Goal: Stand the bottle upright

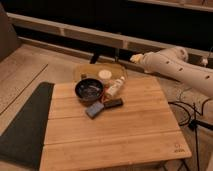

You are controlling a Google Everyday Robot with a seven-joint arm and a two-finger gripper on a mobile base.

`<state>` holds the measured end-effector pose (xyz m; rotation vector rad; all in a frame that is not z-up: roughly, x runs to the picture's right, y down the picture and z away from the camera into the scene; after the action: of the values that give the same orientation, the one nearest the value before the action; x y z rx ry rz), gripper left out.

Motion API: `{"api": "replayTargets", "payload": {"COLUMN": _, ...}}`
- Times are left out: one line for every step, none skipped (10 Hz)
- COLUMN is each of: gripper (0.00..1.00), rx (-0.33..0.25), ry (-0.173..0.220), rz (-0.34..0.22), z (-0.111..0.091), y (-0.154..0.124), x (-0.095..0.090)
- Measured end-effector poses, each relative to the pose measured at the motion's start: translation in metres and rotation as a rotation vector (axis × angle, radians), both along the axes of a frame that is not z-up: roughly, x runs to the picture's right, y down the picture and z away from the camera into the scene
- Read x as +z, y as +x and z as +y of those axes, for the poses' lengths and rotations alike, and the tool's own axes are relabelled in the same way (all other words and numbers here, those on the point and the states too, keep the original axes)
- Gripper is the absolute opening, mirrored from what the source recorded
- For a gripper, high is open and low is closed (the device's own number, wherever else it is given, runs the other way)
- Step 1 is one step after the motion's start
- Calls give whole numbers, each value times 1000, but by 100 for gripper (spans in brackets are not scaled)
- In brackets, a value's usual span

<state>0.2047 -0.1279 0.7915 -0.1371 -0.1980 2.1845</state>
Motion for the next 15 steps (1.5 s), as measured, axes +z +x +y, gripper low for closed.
{"api": "replayTargets", "payload": {"gripper": 65, "rx": 5, "ry": -47, "rz": 3, "z": 8, "y": -2, "x": 19}}
{"api": "replayTargets", "payload": {"gripper": 65, "rx": -4, "ry": -94, "rz": -10, "z": 15, "y": -14, "x": 40}}
{"api": "replayTargets", "payload": {"gripper": 65, "rx": -24, "ry": -143, "rz": -35, "z": 20, "y": -33, "x": 65}}
{"api": "replayTargets", "payload": {"gripper": 65, "rx": -40, "ry": -167, "rz": -48, "z": 21, "y": -43, "x": 78}}
{"api": "replayTargets", "payload": {"gripper": 65, "rx": -70, "ry": -202, "rz": -57, "z": 22, "y": -52, "x": 95}}
{"api": "replayTargets", "payload": {"gripper": 65, "rx": -126, "ry": -239, "rz": -52, "z": 24, "y": -57, "x": 108}}
{"api": "replayTargets", "payload": {"gripper": 65, "rx": -191, "ry": -267, "rz": -32, "z": 24, "y": -56, "x": 117}}
{"api": "replayTargets", "payload": {"gripper": 65, "rx": -249, "ry": -295, "rz": -10, "z": 24, "y": -53, "x": 125}}
{"api": "replayTargets", "payload": {"gripper": 65, "rx": -292, "ry": -319, "rz": 19, "z": 19, "y": -44, "x": 133}}
{"api": "replayTargets", "payload": {"gripper": 65, "rx": -298, "ry": -329, "rz": 33, "z": 15, "y": -39, "x": 141}}
{"api": "replayTargets", "payload": {"gripper": 65, "rx": -288, "ry": -336, "rz": 43, "z": 10, "y": -32, "x": 151}}
{"api": "replayTargets", "payload": {"gripper": 65, "rx": -266, "ry": -340, "rz": 46, "z": 8, "y": -27, "x": 160}}
{"api": "replayTargets", "payload": {"gripper": 65, "rx": -235, "ry": -341, "rz": 45, "z": 6, "y": -22, "x": 171}}
{"api": "replayTargets", "payload": {"gripper": 65, "rx": -191, "ry": -341, "rz": 40, "z": 5, "y": -21, "x": 184}}
{"api": "replayTargets", "payload": {"gripper": 65, "rx": -159, "ry": -337, "rz": 36, "z": 4, "y": -21, "x": 191}}
